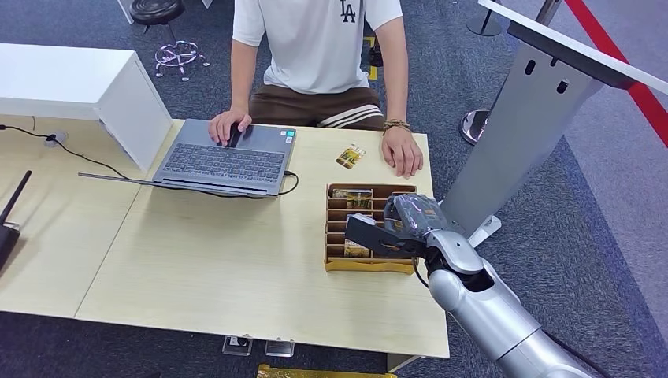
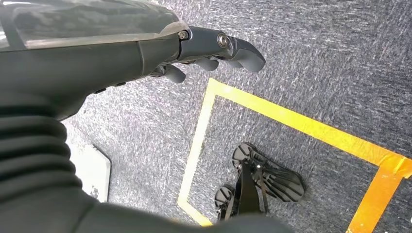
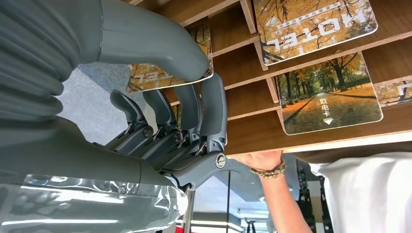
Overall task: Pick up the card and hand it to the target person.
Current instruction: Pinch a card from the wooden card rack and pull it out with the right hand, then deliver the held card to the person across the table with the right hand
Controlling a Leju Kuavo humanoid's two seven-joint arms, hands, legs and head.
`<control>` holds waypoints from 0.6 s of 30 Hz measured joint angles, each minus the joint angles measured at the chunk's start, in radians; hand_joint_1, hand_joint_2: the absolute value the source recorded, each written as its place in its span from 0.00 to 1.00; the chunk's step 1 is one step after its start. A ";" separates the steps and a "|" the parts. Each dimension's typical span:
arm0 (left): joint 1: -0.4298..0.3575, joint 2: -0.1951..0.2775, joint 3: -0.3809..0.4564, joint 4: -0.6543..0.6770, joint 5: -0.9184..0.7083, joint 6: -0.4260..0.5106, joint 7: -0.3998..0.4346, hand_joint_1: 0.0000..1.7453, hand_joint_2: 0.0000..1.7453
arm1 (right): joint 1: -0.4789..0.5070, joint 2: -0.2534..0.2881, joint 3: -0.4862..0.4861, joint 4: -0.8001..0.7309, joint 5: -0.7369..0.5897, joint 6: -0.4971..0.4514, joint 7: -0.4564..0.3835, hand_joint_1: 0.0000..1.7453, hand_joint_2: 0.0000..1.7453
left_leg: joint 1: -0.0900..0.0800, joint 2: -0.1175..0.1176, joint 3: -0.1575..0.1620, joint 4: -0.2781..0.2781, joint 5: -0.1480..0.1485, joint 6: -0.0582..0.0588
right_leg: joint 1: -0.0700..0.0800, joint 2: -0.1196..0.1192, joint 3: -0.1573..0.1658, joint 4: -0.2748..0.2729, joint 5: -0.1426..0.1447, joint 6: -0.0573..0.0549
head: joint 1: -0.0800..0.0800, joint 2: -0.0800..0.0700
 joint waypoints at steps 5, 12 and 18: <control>0.000 0.000 0.000 0.000 0.005 0.007 0.002 0.00 1.00 | 0.001 0.000 0.000 -0.011 0.000 -0.007 -0.002 0.85 1.00 | 0.000 0.000 0.000 0.000 0.000 0.000 | 0.000 0.000 0.000 0.000 0.000 0.000 | 0.000 0.000; 0.000 0.000 0.000 0.000 0.010 0.014 0.003 0.00 1.00 | 0.006 -0.006 -0.005 -0.107 0.035 -0.032 0.036 0.85 1.00 | 0.000 0.000 0.000 0.000 0.000 0.000 | 0.000 0.000 0.000 0.000 0.000 0.000 | -0.001 0.000; 0.001 0.000 0.000 0.000 0.011 0.013 -0.003 0.00 1.00 | 0.009 -0.022 -0.021 -0.249 0.098 -0.051 0.069 0.85 1.00 | 0.000 0.000 0.001 0.000 0.000 0.000 | 0.000 0.000 0.000 0.000 0.000 0.000 | 0.000 0.000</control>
